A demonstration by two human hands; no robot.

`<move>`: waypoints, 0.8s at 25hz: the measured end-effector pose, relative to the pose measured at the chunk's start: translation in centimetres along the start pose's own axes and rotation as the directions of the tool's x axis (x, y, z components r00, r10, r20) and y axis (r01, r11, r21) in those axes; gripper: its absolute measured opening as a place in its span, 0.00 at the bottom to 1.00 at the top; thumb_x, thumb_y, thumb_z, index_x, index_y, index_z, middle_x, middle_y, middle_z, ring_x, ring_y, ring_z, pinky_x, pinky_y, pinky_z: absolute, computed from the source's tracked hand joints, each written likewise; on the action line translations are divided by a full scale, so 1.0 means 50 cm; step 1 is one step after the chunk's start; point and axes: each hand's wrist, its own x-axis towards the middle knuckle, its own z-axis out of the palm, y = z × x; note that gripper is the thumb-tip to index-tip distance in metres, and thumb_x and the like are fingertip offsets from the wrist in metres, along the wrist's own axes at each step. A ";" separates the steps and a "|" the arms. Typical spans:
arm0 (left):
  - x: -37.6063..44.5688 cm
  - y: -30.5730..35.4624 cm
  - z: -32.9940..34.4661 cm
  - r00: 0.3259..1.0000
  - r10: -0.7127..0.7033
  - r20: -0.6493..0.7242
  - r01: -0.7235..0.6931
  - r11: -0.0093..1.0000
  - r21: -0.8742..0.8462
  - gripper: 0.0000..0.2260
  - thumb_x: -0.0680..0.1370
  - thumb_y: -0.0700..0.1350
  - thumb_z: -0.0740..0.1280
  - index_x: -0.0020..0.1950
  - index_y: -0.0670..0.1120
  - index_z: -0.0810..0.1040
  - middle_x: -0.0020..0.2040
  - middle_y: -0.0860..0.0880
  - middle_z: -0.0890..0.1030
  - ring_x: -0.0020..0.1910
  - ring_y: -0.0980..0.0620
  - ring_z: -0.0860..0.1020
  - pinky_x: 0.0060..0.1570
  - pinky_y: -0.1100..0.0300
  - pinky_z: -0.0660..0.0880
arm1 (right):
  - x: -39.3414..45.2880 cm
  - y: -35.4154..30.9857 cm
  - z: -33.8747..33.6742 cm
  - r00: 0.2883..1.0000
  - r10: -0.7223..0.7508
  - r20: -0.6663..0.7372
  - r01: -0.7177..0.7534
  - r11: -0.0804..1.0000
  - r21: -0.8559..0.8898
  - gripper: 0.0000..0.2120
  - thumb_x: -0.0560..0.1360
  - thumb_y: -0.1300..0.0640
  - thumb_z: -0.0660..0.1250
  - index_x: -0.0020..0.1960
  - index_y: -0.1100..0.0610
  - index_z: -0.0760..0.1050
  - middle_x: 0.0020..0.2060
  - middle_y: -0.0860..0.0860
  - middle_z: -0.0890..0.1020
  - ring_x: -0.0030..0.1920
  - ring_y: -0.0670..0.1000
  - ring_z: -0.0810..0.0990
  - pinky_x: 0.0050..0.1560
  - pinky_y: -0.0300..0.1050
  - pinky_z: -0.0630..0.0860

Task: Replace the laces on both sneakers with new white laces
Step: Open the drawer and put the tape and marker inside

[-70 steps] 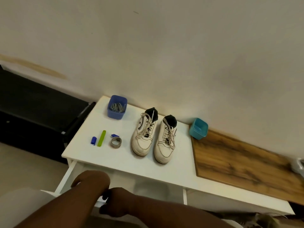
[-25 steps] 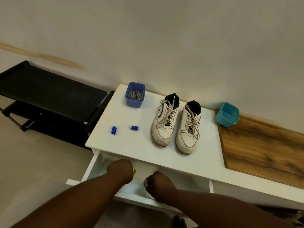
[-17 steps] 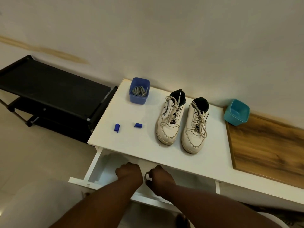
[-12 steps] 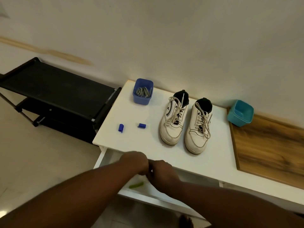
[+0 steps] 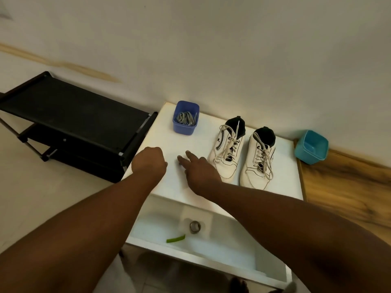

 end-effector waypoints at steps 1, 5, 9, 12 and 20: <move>-0.003 0.001 0.020 1.000 0.003 -0.007 -0.003 1.000 -0.025 0.17 0.81 0.55 0.65 0.64 0.45 0.74 0.60 0.44 0.78 0.57 0.44 0.79 0.46 0.54 0.74 | 0.008 0.004 0.001 0.999 -0.038 0.030 0.039 0.998 -0.043 0.28 0.83 0.59 0.57 0.81 0.47 0.59 0.80 0.52 0.62 0.67 0.61 0.70 0.59 0.55 0.76; -0.018 0.023 0.042 0.997 0.073 -0.002 -0.073 0.990 -0.119 0.10 0.81 0.48 0.66 0.59 0.45 0.76 0.58 0.45 0.80 0.57 0.45 0.79 0.52 0.54 0.75 | -0.006 0.008 0.002 0.993 -0.117 -0.036 0.116 0.993 -0.010 0.13 0.80 0.62 0.58 0.61 0.53 0.75 0.54 0.54 0.76 0.51 0.60 0.78 0.43 0.51 0.73; -0.086 0.046 0.006 0.945 0.142 0.294 -0.102 0.984 -0.150 0.10 0.74 0.48 0.72 0.37 0.47 0.75 0.34 0.48 0.80 0.34 0.49 0.78 0.38 0.59 0.73 | -0.136 -0.020 0.014 0.981 -0.149 -0.122 0.170 0.968 0.185 0.08 0.79 0.56 0.60 0.56 0.52 0.76 0.47 0.53 0.76 0.42 0.57 0.78 0.37 0.51 0.73; -0.155 0.073 0.019 0.818 0.122 0.562 -0.167 0.986 0.030 0.10 0.74 0.46 0.74 0.34 0.45 0.78 0.30 0.49 0.78 0.31 0.51 0.80 0.40 0.60 0.79 | -0.259 -0.016 0.059 0.987 -0.160 0.008 0.153 0.956 0.249 0.08 0.78 0.54 0.61 0.53 0.51 0.77 0.46 0.51 0.78 0.42 0.54 0.78 0.40 0.50 0.76; -0.203 0.092 0.235 0.768 0.022 0.641 -0.059 0.998 0.036 0.02 0.75 0.41 0.66 0.48 0.45 0.76 0.52 0.47 0.78 0.57 0.47 0.79 0.56 0.55 0.75 | -0.277 0.101 0.233 0.886 0.320 0.336 -0.398 0.896 0.195 0.08 0.80 0.60 0.63 0.56 0.56 0.79 0.55 0.54 0.81 0.55 0.55 0.80 0.49 0.38 0.69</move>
